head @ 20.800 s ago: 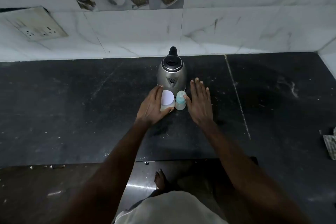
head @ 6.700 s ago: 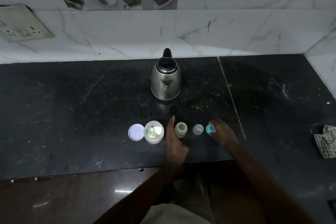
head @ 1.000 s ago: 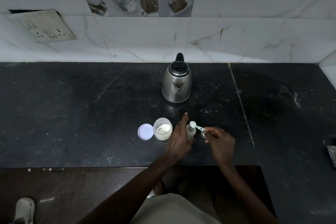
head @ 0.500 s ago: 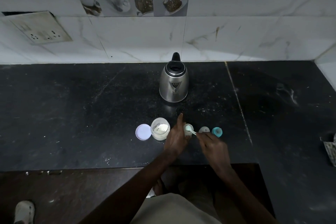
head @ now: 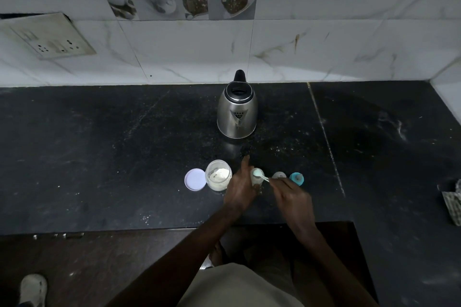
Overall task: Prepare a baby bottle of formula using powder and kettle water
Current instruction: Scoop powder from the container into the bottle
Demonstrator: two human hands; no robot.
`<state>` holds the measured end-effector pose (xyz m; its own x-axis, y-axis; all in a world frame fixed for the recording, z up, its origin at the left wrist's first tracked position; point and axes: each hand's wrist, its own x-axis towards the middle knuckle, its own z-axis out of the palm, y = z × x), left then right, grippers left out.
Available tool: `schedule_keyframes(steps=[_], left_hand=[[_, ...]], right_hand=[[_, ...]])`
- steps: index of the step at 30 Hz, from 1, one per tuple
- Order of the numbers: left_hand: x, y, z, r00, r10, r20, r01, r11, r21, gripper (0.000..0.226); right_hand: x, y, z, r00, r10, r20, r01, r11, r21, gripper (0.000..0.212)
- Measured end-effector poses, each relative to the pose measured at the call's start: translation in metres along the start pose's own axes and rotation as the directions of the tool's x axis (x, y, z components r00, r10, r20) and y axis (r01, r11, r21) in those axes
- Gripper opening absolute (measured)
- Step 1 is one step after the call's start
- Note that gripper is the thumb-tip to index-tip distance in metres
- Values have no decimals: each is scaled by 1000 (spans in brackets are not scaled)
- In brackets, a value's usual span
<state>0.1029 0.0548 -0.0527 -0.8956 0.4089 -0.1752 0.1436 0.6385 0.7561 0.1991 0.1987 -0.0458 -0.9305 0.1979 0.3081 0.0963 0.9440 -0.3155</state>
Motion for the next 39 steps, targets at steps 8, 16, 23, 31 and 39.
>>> schedule_keyframes(steps=[8,16,23,31,39], left_hand=[[0,-2,2,1000,8,1,-8,1000,-10,92],[-3,-5,1,1000,31,-1,-31,999,-24,92],[-17,-11,-19,985,80,-155,-106,979,-171,89],[-28,-47,-71,902,-122,-413,-35,935,-353,93],[-28,-65,-69,894,-171,-415,36,948,-315,90]], right_hand=[[3,-2,-1,999,38,-15,-38,999,38,18],[8,-13,-8,980,191,-47,-179,964,198,17],[44,-38,-10,676,655,338,-617,253,745,12],[70,-95,17,896,260,361,-394,839,374,9],[82,-110,25,918,191,349,-223,973,53,39]])
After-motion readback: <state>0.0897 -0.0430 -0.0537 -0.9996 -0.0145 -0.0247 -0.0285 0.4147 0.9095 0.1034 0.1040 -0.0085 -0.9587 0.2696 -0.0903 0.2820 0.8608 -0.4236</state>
